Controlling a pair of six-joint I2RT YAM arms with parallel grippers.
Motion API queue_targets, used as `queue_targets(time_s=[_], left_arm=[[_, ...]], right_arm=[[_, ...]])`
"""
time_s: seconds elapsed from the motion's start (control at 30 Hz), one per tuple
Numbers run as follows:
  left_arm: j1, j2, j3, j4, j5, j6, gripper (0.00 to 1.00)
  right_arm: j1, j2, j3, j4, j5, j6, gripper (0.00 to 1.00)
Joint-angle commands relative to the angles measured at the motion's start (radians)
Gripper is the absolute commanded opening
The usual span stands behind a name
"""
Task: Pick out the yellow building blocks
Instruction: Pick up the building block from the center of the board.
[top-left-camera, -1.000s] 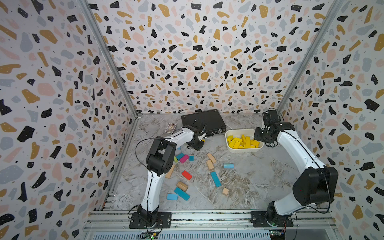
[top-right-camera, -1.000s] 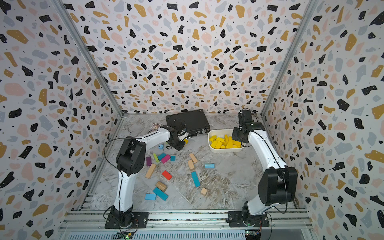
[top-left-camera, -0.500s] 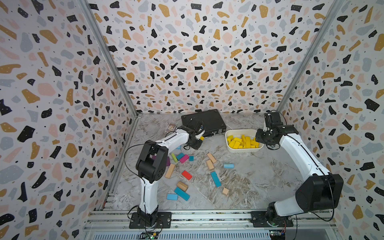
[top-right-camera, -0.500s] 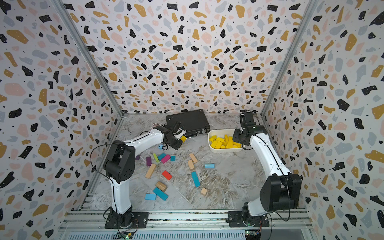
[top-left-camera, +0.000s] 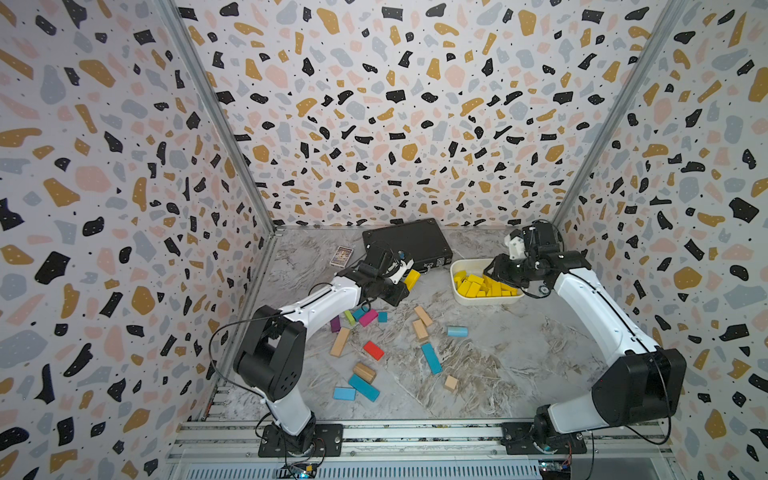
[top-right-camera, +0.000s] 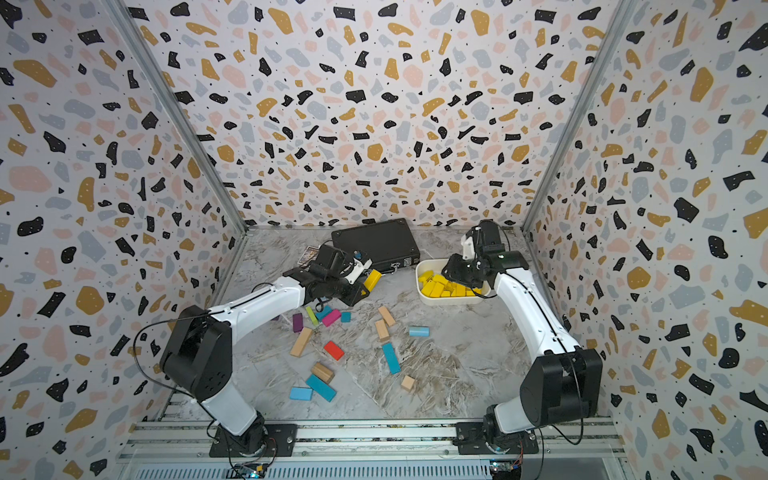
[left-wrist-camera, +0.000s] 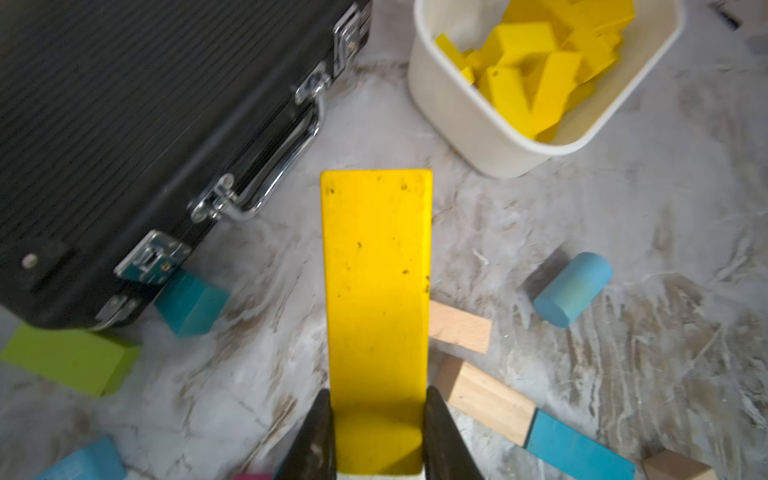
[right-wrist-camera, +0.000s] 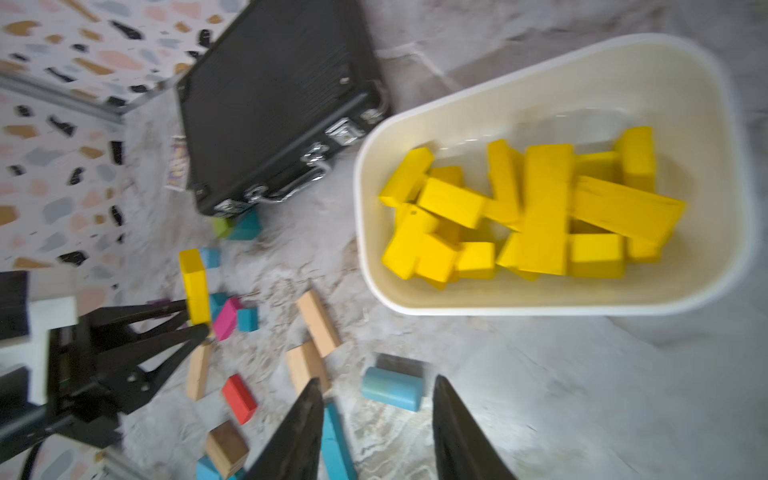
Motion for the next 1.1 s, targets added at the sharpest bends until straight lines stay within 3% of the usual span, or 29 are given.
queue_targets(time_s=[0.0, 0.47, 0.63, 0.83, 0.87, 0.93, 0.97, 1.0, 1.07], left_arm=[[-0.053, -0.048, -0.062, 0.185, 0.111, -0.008, 0.00], [-0.120, -0.075, -0.113, 0.308, 0.157, -0.014, 0.00], [-0.129, -0.061, -0.105, 0.310, 0.158, -0.020, 0.00], [-0.135, -0.060, -0.104, 0.309, 0.140, -0.023, 0.00], [-0.134, -0.060, -0.103, 0.307, 0.131, -0.025, 0.00], [-0.134, -0.062, -0.104, 0.309, 0.096, -0.035, 0.20], [-0.135, -0.066, -0.107, 0.316, 0.063, -0.046, 0.38], [-0.135, -0.075, -0.114, 0.323, 0.005, -0.062, 0.63], [-0.135, -0.109, -0.135, 0.345, -0.118, -0.086, 0.81]], right_arm=[[0.070, 0.014, -0.008, 0.135, -0.195, 0.060, 0.48], [0.167, 0.173, 0.043, 0.102, -0.270, 0.080, 0.48], [0.169, 0.192, 0.035, 0.146, -0.310, 0.117, 0.33], [0.169, 0.191, -0.005, 0.235, -0.362, 0.179, 0.00], [0.168, 0.187, -0.009, 0.238, -0.363, 0.180, 0.00], [0.160, 0.172, -0.017, 0.235, -0.338, 0.174, 0.00], [0.148, 0.159, -0.022, 0.231, -0.317, 0.172, 0.00], [0.130, 0.145, -0.032, 0.222, -0.286, 0.170, 0.00], [0.077, 0.119, -0.052, 0.193, -0.218, 0.163, 0.00]])
